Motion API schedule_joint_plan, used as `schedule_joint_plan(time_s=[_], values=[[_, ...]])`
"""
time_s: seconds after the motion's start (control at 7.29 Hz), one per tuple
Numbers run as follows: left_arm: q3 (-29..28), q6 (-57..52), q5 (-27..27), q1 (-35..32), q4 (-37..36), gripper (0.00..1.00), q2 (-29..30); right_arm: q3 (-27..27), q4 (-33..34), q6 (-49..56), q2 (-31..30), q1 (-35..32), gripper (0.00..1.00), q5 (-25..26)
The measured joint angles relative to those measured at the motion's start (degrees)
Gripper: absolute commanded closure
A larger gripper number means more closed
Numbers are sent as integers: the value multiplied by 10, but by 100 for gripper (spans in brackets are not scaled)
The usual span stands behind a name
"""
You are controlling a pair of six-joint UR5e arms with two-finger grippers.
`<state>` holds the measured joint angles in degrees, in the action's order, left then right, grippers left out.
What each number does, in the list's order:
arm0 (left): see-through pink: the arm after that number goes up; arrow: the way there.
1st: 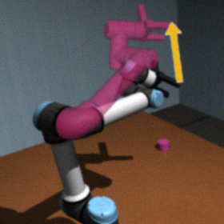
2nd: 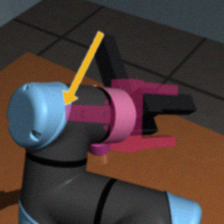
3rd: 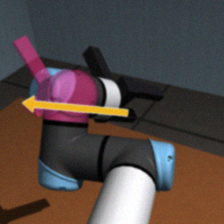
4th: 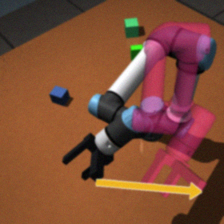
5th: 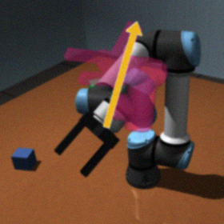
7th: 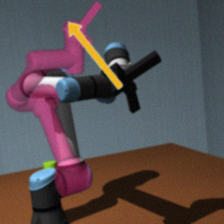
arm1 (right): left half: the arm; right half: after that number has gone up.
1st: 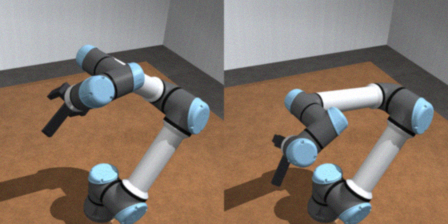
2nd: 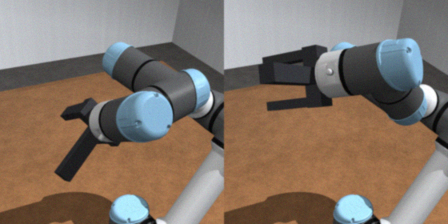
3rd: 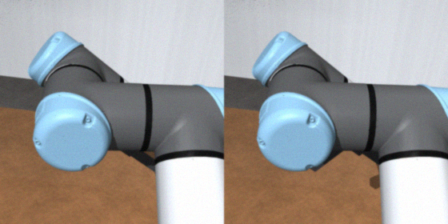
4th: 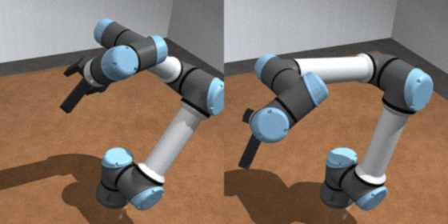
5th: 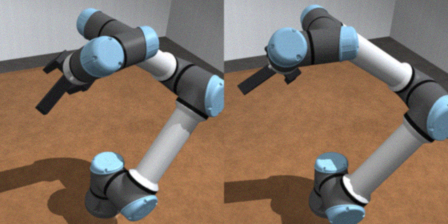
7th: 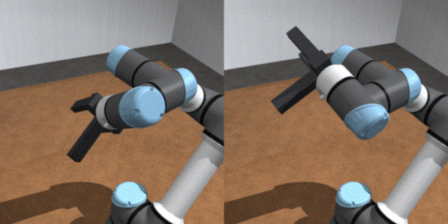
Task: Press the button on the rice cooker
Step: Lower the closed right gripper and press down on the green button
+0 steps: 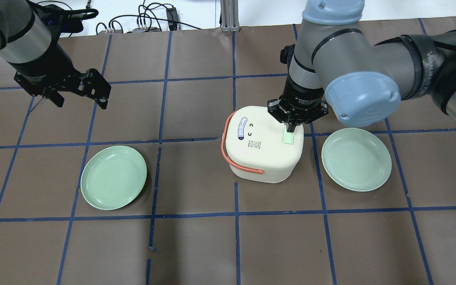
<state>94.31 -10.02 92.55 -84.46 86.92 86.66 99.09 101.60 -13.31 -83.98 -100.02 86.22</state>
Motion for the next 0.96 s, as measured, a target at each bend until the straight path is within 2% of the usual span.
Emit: schedule_joint_plan(time_s=[0.96], values=[[0, 0, 0, 0, 0, 0, 0, 9, -1, -2, 13, 0, 85, 0]])
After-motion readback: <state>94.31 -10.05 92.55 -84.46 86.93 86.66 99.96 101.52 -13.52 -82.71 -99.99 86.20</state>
